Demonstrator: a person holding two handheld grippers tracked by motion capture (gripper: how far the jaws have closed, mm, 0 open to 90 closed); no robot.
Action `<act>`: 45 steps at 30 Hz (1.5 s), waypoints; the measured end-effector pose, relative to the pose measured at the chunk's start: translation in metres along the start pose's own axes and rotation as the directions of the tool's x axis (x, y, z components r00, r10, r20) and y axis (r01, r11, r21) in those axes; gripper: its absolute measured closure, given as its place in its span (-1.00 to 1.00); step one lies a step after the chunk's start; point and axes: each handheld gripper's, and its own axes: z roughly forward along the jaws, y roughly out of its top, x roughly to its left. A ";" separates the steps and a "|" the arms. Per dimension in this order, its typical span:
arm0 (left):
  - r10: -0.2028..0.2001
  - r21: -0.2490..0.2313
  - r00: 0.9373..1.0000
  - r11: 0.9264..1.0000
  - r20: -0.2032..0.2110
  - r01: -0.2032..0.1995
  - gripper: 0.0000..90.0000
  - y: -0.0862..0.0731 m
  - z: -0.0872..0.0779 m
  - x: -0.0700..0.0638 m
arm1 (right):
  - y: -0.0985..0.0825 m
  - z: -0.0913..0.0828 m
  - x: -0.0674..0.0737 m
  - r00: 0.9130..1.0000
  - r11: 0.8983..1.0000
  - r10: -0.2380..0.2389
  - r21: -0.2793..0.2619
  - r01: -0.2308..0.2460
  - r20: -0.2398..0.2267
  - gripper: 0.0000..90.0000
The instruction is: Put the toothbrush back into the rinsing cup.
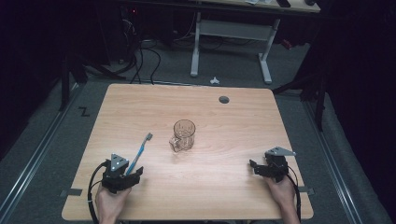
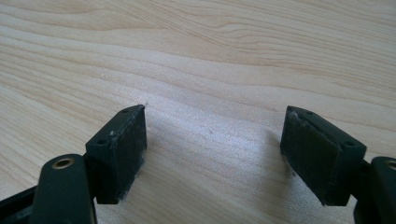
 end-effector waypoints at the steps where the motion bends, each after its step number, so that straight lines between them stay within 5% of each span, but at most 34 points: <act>1: 0.000 0.004 1.000 1.000 -0.003 0.000 -0.13 0.000 0.000 0.001 | 0.000 0.000 0.000 1.000 1.000 0.000 0.000 0.000 0.000 -0.49; 18: 0.018 0.123 1.000 0.992 -0.024 -0.015 0.10 0.012 0.005 0.019 | 0.000 0.000 0.000 1.000 1.000 0.000 0.000 0.000 0.000 -0.49; 30: 0.086 0.203 0.996 0.976 -0.032 -0.078 0.14 0.043 0.019 0.018 | 0.000 0.000 0.000 1.000 1.000 0.000 0.000 0.000 0.001 -0.49; 45: 0.100 0.251 0.995 0.964 -0.025 -0.091 0.14 0.073 0.039 0.020 | 0.000 0.000 0.000 1.000 1.000 0.000 0.000 0.000 0.001 -0.49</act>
